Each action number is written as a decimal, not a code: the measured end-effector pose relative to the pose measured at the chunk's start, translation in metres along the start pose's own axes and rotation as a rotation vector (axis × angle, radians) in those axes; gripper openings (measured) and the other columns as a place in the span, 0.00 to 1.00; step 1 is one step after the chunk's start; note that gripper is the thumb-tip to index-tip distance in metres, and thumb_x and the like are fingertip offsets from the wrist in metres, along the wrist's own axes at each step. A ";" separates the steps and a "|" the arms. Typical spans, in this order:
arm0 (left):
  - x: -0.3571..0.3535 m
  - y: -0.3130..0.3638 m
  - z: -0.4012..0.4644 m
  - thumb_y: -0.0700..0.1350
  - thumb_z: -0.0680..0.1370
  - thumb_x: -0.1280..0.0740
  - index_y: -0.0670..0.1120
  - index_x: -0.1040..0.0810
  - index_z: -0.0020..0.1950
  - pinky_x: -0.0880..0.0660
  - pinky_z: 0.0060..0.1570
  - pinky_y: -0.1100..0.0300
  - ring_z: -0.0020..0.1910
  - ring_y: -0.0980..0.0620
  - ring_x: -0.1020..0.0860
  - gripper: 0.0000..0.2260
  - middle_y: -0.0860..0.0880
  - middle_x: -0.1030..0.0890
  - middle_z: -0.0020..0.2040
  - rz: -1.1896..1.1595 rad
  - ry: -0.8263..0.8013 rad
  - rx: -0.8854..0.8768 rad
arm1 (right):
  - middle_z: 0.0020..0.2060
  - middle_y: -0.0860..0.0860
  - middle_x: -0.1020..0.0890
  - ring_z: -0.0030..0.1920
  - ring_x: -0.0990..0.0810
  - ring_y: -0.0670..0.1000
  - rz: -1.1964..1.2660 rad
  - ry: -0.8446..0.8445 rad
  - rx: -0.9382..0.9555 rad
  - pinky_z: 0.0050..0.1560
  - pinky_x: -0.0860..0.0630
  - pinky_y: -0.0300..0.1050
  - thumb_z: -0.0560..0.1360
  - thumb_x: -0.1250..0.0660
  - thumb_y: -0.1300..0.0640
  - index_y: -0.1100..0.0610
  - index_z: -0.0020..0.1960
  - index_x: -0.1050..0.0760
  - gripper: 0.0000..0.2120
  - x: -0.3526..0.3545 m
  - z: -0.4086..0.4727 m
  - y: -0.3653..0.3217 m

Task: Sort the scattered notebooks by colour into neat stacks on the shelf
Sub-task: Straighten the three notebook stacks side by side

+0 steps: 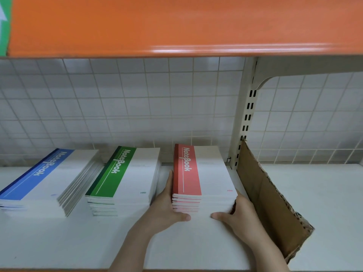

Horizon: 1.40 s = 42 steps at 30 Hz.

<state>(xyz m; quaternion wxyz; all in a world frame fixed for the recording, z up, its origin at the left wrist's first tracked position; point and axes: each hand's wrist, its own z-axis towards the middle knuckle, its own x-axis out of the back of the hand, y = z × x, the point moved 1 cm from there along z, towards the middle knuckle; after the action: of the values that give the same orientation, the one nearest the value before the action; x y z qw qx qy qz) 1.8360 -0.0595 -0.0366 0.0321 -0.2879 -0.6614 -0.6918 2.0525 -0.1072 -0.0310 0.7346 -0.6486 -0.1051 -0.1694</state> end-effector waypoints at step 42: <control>0.007 0.022 -0.019 0.61 0.59 0.21 0.70 0.53 0.72 0.28 0.63 0.61 0.62 0.72 0.31 0.53 0.78 0.35 0.60 -0.304 0.049 -0.107 | 0.47 0.40 0.16 0.45 0.19 0.35 0.311 -0.005 0.003 0.39 0.27 0.26 0.69 0.26 0.58 0.48 0.52 0.24 0.14 0.003 -0.021 -0.045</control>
<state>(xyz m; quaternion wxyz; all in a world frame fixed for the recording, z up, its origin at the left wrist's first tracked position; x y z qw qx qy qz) 1.8324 -0.0777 -0.0134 -0.0722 -0.1691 -0.6584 -0.7298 2.0369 -0.1328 0.0086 0.7525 -0.6565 -0.0053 -0.0521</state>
